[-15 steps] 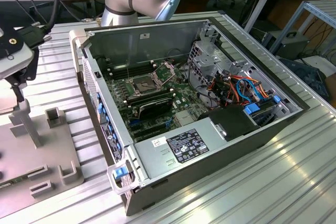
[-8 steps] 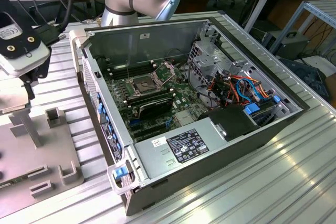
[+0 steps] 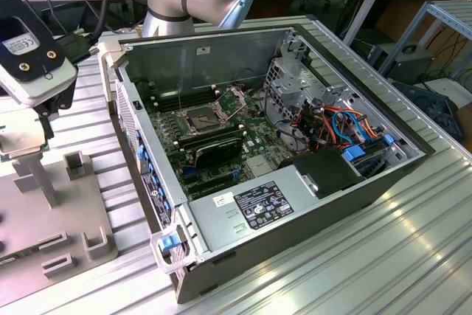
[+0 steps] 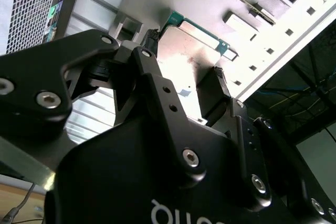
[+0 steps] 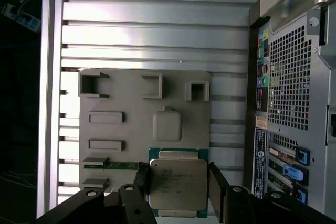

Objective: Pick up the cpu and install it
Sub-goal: 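Pick up the cpu and move it towards the insertion slot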

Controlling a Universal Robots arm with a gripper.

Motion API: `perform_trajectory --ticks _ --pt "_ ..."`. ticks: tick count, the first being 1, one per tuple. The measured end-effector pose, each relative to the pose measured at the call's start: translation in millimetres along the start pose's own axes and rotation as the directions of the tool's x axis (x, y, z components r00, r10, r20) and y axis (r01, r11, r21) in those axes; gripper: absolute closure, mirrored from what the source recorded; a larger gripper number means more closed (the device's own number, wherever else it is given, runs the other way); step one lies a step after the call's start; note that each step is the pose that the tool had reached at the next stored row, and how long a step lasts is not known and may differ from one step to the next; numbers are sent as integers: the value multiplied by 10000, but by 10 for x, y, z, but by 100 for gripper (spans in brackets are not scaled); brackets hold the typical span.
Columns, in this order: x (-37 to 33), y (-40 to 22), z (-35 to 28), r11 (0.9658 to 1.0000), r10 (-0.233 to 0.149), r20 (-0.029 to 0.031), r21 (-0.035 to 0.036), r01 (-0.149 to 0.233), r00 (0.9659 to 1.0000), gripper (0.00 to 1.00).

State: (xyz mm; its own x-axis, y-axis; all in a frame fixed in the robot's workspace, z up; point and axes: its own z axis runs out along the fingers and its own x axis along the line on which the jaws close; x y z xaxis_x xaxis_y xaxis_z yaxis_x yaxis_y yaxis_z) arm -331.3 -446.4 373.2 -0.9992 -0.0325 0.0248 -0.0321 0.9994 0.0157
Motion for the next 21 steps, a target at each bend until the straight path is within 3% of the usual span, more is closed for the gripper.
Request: perform_trajectory --ticks 4,21 --pt "-16 -1 0 10000 -2 1 0 2 10000 45" --pt "-277 -9 -4 10000 0 1 -1 0 10000 45"
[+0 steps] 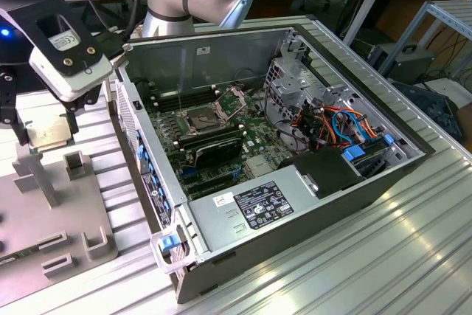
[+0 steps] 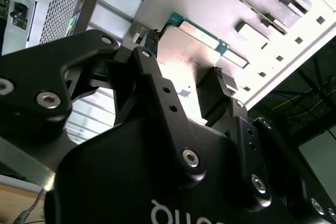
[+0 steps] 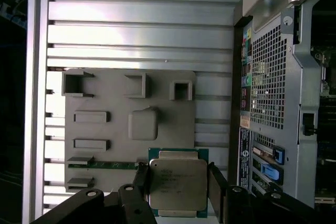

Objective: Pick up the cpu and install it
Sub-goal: 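Pick up the cpu and move it towards the insertion slot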

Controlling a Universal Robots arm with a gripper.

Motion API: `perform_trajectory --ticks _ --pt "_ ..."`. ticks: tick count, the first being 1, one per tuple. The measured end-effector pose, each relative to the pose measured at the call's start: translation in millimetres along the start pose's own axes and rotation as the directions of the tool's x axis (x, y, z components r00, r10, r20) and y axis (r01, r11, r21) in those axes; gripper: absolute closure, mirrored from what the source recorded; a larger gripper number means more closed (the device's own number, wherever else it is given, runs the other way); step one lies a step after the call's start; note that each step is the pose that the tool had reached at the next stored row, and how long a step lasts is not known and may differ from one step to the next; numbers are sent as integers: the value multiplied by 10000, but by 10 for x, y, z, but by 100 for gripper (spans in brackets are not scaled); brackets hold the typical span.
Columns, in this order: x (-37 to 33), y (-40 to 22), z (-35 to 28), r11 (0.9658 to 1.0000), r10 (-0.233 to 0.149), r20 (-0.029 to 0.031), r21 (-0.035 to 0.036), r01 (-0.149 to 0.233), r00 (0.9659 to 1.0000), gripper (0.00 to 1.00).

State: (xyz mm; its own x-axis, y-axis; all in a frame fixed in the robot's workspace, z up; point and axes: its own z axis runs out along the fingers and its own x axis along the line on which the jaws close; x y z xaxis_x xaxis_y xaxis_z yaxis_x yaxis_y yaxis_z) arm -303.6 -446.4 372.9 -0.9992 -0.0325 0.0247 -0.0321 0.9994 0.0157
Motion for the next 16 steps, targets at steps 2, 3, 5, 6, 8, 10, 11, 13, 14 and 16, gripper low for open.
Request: perform_trajectory --ticks 2,3,5,6,8,10,11,13,14,16 --pt "-26 -1 -1 10000 0 0 0 0 10000 45" --pt "-40 -1 -1 10000 0 -1 0 0 10000 45" --pt "-68 -2 -1 10000 0 0 0 0 10000 45" --pt "-78 -3 -1 10000 0 0 1 0 10000 45" --pt "-104 -4 -2 10000 0 0 1 0 10000 45" --pt "-165 -5 -2 10000 0 0 0 0 10000 45" --pt "-183 -6 -3 10000 -1 0 0 1 10000 45" --pt "-191 -6 -3 10000 0 -1 1 0 10000 45" --pt "-193 -6 -3 10000 0 0 1 0 10000 45" --pt "-194 -6 -3 10000 0 0 1 0 10000 45"
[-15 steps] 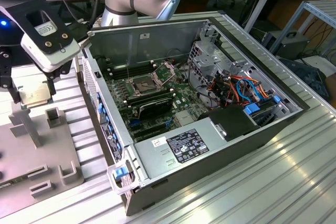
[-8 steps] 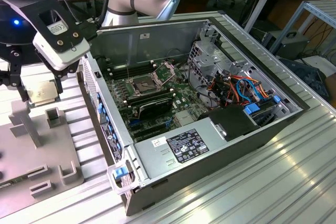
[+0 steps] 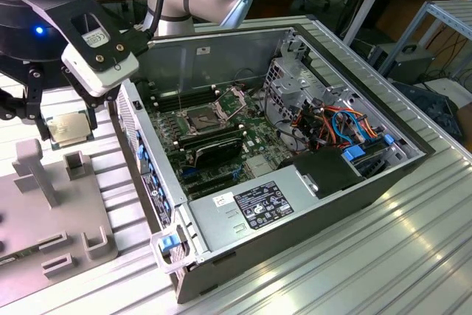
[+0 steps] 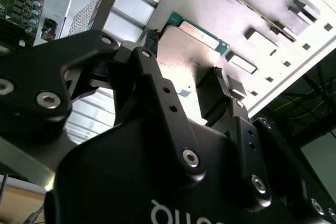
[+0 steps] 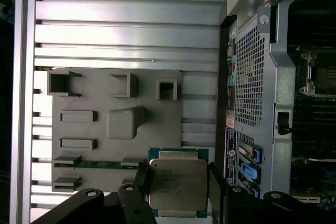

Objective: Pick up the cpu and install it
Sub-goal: 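Pick up the cpu and move it towards the insertion slot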

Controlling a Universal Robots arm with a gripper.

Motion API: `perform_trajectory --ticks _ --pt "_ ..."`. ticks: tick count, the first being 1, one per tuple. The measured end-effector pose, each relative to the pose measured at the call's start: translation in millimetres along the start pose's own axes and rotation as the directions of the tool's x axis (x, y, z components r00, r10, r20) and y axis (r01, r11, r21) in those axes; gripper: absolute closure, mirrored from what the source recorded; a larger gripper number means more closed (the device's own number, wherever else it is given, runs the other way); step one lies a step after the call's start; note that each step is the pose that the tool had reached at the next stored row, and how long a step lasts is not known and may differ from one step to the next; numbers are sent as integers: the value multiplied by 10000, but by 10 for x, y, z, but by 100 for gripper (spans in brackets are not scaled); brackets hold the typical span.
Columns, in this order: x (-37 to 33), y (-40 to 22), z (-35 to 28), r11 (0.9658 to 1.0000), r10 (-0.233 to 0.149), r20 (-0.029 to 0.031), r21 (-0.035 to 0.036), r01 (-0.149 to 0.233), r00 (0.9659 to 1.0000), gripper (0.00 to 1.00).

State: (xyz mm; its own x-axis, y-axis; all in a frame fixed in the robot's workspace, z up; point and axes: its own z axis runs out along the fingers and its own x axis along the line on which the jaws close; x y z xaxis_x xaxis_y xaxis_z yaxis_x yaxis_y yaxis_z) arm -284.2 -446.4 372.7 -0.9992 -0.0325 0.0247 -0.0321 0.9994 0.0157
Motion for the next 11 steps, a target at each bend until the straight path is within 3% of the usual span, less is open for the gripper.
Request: perform_trajectory --ticks 7,11 --pt "-1 0 0 10000 0 0 0 0 10000 45" --pt "-35 -1 0 10000 0 1 -1 0 10000 45"
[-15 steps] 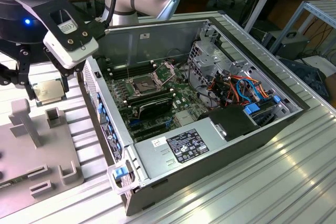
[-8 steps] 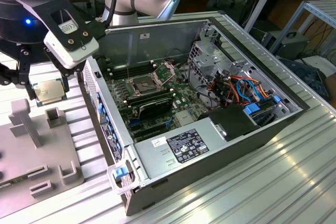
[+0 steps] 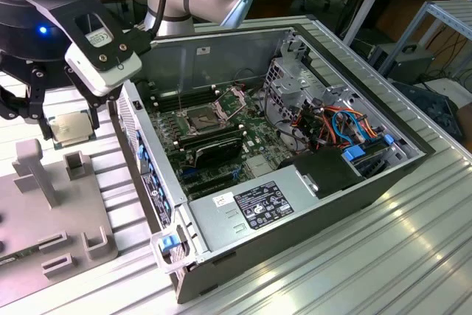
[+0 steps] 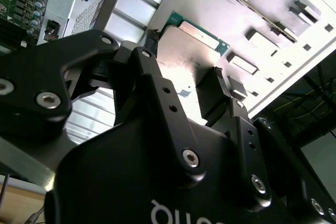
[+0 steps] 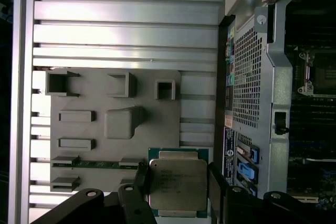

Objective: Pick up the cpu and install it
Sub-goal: 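Pick up the cpu and move it towards the insertion slot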

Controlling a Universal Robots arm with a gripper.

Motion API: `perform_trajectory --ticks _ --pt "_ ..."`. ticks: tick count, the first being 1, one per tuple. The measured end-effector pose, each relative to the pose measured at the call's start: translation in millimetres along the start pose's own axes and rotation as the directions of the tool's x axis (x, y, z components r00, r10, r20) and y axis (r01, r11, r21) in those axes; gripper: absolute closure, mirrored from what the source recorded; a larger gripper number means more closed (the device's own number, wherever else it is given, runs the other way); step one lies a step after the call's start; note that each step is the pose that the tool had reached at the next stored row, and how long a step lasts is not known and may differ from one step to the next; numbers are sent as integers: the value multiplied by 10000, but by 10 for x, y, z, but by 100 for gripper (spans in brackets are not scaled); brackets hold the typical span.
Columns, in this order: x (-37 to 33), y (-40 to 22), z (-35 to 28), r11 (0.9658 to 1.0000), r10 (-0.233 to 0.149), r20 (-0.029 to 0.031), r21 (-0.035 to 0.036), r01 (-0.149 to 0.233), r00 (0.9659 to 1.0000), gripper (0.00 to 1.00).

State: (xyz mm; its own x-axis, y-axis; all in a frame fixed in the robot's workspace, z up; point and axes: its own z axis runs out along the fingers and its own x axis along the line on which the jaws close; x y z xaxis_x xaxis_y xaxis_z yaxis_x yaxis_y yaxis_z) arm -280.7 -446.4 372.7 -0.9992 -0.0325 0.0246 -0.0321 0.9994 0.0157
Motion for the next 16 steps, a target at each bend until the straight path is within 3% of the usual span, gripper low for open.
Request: perform_trajectory --ticks 16 --pt "-73 -2 -2 10000 1 -1 0 -1 10000 45"
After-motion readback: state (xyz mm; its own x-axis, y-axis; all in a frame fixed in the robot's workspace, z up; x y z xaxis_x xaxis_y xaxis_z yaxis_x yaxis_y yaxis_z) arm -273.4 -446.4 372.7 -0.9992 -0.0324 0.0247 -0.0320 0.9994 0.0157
